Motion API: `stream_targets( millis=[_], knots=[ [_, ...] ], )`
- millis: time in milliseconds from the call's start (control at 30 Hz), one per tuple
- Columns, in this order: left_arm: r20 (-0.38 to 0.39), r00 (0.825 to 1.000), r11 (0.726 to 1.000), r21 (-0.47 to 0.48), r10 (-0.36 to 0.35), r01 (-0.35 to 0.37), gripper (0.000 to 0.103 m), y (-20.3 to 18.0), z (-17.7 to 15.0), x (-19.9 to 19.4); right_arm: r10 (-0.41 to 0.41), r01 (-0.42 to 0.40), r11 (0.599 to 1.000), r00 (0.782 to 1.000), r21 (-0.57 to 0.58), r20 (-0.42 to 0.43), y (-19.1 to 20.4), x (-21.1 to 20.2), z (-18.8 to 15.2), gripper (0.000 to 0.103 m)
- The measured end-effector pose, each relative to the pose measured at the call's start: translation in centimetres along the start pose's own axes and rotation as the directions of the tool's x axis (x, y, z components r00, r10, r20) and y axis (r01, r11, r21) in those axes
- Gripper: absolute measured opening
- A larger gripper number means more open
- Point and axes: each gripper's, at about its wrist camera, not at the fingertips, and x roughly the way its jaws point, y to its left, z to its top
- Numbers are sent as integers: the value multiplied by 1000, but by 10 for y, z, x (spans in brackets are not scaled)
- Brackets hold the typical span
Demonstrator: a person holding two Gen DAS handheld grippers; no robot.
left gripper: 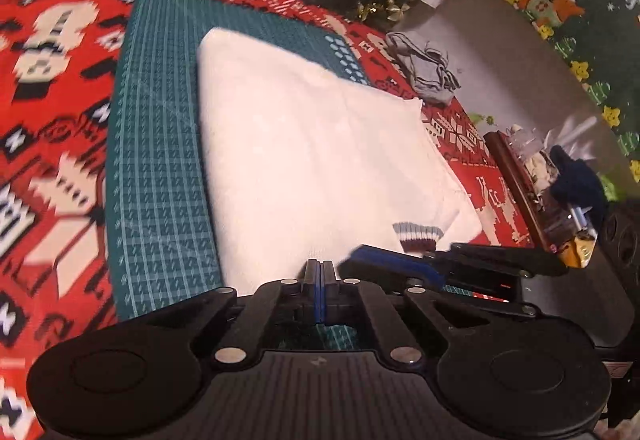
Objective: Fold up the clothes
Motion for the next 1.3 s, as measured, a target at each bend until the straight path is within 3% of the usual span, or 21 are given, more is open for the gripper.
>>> stream_targets(
  millis=[200,333,567,767,900,1100,1300],
  knots=[
    [49,999,1000,-24,-19,20,1,-5,-1,-21,-5,5,999,1000,46,-1,-13,-22,-8,10],
    [85,996,999,-28,-23,25,1,-10,16,-18,-38,34,994,999,101,35,-24,-25,7,9],
    [38,999,999,-34,4,-3,1,-8,16,10,-60,56,992,998,112,32,-27,4,10,2],
    [18,1000,999,-42,-12,12,1,-10,7,7,-38,34,988,999,152,24,-39,-14,-7,0],
    [17,998,997,-48,-53,54,1,-16,8,7,-63,56,982,998,182,31,-48,-34,-14,6],
    [9,996,996,-41,-84,84,1,-28,12,11,-208,184,935,977,304,47,-96,-62,-28,10],
    [-1,997,996,-37,-78,78,1,-33,13,16,-338,287,856,940,431,45,-144,-81,-43,13]
  ],
)
